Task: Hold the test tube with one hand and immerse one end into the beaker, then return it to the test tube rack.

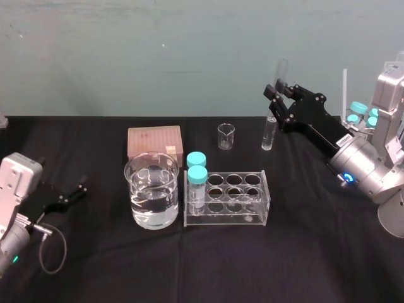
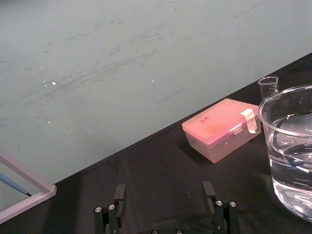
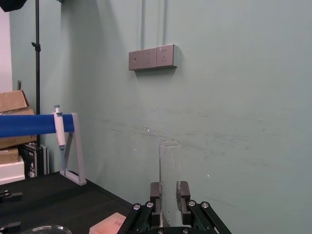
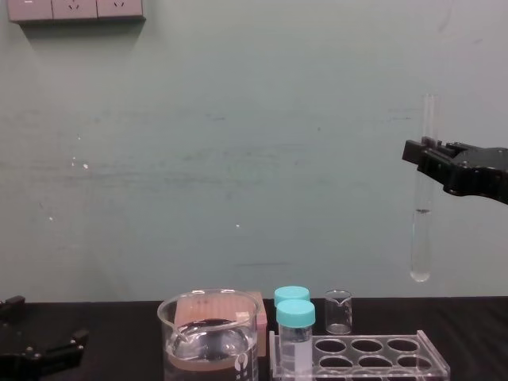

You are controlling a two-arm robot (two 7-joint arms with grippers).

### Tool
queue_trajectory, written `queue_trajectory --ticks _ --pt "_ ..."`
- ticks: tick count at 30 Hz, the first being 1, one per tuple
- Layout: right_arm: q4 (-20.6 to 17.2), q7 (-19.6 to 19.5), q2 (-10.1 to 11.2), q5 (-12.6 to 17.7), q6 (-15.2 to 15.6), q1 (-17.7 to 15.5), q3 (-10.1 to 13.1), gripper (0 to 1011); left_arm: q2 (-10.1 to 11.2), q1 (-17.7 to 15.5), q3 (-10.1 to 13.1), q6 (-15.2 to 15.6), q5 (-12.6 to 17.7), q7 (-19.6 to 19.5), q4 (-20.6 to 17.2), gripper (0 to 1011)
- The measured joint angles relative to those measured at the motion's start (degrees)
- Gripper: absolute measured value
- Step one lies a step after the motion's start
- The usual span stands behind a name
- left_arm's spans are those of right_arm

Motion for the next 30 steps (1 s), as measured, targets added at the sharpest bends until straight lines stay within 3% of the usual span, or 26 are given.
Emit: queue_trajectory --ticks 18,25,30 --pt "0.9 -0.4 -0.4 -0.9 0.8 1.1 -0.8 225 0.0 0.0 0.0 0.0 0.0 0.0 0.0 1000" --pt "3.1 2.9 -2.9 -1.0 -0.8 5.5 -3.7 225 0.0 0.0 0.0 0.0 0.0 0.0 0.0 1000" --pt "5.9 8.1 -5.9 0.2 -2.8 9.7 -7.3 225 0.0 0.0 0.0 0.0 0.0 0.0 0.0 1000"
